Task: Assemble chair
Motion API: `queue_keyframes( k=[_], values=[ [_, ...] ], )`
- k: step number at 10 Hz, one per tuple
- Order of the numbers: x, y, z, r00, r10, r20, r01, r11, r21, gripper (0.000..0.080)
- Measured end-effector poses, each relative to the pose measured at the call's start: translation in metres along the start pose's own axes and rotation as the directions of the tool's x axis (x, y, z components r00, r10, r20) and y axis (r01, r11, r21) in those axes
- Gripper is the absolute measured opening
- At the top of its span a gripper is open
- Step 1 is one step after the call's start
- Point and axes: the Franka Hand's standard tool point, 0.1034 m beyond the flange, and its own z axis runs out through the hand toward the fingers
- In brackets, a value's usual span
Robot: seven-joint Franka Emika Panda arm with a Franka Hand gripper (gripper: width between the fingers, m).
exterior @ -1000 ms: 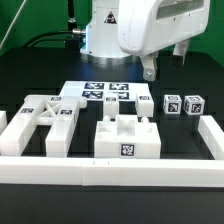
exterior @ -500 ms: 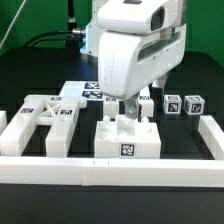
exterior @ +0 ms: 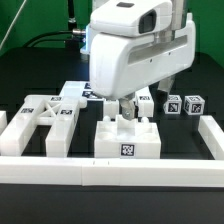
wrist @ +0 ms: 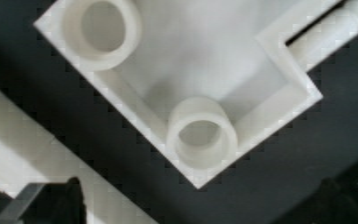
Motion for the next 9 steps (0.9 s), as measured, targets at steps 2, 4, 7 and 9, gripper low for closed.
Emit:
queue_keyframes(
  k=[2, 4, 7, 9],
  values=[
    [-0.001, -0.007, 0.008, 0.970, 0.244, -0.005, -0.244, 0.970, 0.011, 0.0649],
    [0.002, -0.014, 0.011, 0.913, 0.408, -0.009, -0.408, 0.913, 0.011, 0.0649],
    [0.004, -0.017, 0.011, 0.813, 0.583, -0.007, -0.582, 0.812, 0.036, 0.0649],
    [0.005, -0.019, 0.012, 0.760, 0.650, -0.004, -0.649, 0.759, 0.047, 0.0649]
  ],
)
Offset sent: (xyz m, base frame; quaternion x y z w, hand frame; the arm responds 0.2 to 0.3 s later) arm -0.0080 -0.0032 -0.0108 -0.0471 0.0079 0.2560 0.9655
